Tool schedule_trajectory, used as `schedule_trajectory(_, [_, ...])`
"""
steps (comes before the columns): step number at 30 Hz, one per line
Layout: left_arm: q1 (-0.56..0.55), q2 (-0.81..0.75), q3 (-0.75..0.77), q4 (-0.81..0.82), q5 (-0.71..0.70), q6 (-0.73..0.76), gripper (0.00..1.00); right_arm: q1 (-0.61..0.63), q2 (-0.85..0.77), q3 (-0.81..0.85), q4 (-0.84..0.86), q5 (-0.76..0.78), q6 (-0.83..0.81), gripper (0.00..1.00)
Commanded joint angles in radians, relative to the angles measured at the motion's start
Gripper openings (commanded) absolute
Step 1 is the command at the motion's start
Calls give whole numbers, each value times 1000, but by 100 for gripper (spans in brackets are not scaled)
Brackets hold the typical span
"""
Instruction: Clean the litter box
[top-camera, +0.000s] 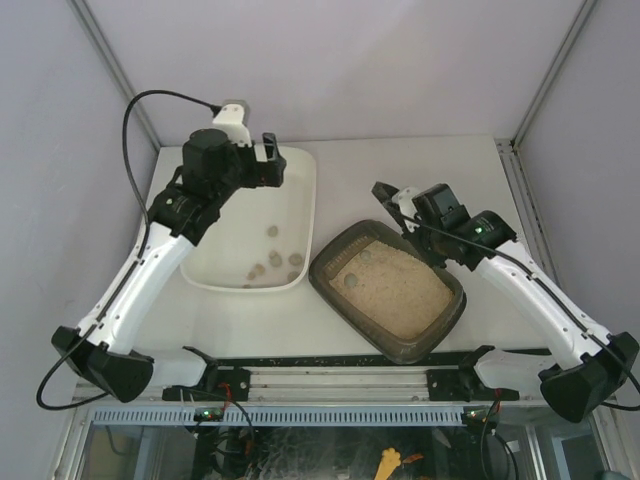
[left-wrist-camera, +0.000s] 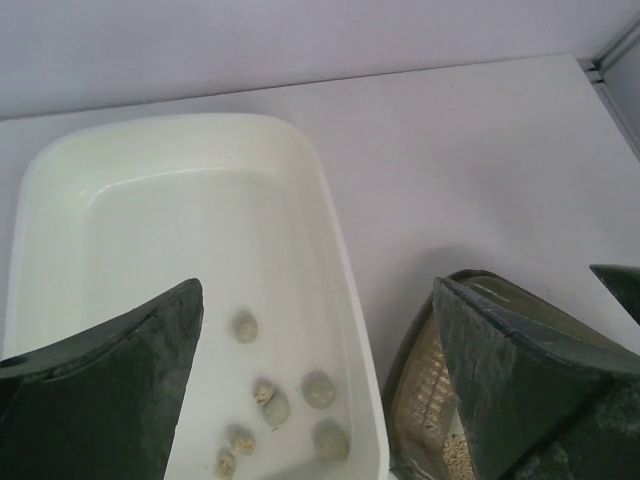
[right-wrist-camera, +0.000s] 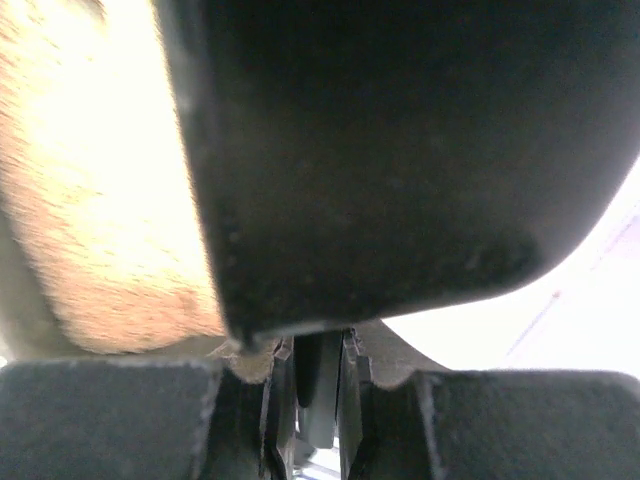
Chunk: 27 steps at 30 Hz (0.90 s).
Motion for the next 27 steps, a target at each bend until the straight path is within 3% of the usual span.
schedule_trajectory(1, [63, -79, -74, 5, 42, -61, 100, -54, -14, -90, 44, 27, -332, 0])
schedule_trajectory(6, [91, -108, -132, -10, 64, -68, 100, -28, -33, -106, -141, -144, -377, 0])
schedule_trajectory(10, [93, -114, -186, 13, 95, -91, 100, 42, 11, -108, -248, -143, -390, 0])
schedule_trajectory(17, [93, -84, -241, 42, 200, -276, 100, 125, 133, -71, -338, -162, -310, 0])
schedule_trajectory(23, [95, -47, -227, 13, 263, -387, 100, 202, 165, 28, -357, -128, -191, 0])
schedule_trajectory(27, [94, -26, -234, 11, 322, -449, 100, 269, 203, 36, -330, 5, -94, 0])
